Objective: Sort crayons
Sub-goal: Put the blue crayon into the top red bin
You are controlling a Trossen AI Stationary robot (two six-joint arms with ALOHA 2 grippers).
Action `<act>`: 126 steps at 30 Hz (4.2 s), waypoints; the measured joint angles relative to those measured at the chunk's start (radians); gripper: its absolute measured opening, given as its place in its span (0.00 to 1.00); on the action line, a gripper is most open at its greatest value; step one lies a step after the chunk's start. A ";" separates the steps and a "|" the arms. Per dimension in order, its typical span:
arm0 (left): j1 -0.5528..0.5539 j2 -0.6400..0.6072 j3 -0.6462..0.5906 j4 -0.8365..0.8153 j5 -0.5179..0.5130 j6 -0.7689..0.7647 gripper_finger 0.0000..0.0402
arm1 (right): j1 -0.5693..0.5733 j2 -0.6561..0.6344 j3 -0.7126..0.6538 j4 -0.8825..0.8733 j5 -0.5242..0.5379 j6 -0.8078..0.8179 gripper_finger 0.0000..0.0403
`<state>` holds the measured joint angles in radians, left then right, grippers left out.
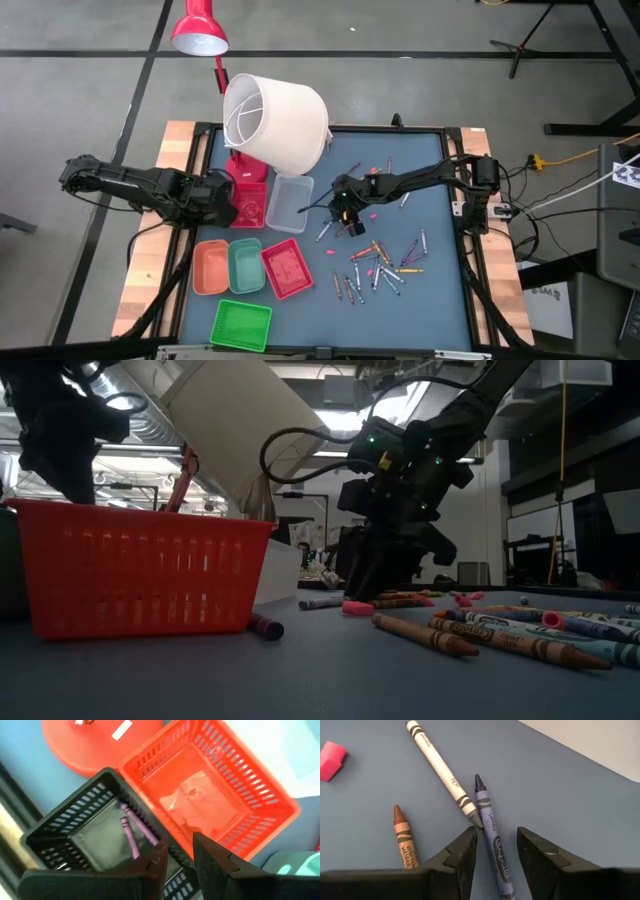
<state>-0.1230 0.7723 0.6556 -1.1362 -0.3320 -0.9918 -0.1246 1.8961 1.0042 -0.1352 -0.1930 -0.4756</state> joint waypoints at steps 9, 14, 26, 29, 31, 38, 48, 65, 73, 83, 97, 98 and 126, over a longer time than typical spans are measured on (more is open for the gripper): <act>0.000 0.000 0.000 0.095 0.000 0.010 0.19 | 0.001 0.000 -0.001 -0.025 -0.003 0.000 0.21; 0.000 0.000 0.000 0.188 -0.002 0.057 0.19 | 0.002 0.001 -0.002 -0.026 -0.009 0.001 0.13; -0.001 0.037 0.000 0.507 -0.058 0.233 0.19 | 0.001 0.001 -0.003 -0.025 -0.002 0.051 0.04; -0.008 0.080 0.000 0.584 -0.059 0.289 0.19 | 0.001 -0.007 -0.003 -0.029 -0.002 0.052 0.05; -0.015 0.112 0.000 0.628 -0.059 0.317 0.19 | 0.001 -0.021 -0.004 -0.038 0.002 0.052 0.05; -0.040 0.221 0.000 0.734 -0.059 0.355 0.19 | -0.001 -0.096 -0.010 -0.123 0.018 0.052 0.05; -0.082 0.349 0.000 0.879 -0.059 0.387 0.19 | -0.001 -0.221 -0.007 -0.204 0.005 0.106 0.05; -0.108 0.511 0.000 1.183 -0.059 0.548 0.19 | 0.000 -0.293 -0.004 0.123 -0.149 0.249 0.05; -0.106 0.536 0.000 1.272 -0.081 0.603 0.19 | 0.016 -0.293 -0.004 0.266 -0.185 0.270 0.05; -0.107 0.536 0.000 1.442 -0.121 0.720 0.19 | 0.084 -0.293 -0.004 0.360 -0.141 0.269 0.05; -0.113 0.536 0.000 1.497 -0.104 0.766 0.19 | 0.099 -0.293 -0.004 0.373 -0.061 0.268 0.05; -0.113 0.536 0.000 1.498 -0.104 0.766 0.19 | 0.099 -0.293 -0.004 0.372 -0.061 0.268 0.05; -0.112 0.535 0.000 1.531 -0.126 0.767 0.01 | 0.099 -0.293 -0.004 0.367 -0.061 0.273 0.05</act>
<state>-0.2352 1.3071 0.6559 0.3950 -0.4583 -0.2245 -0.0257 1.6035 1.0006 0.2320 -0.2543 -0.2028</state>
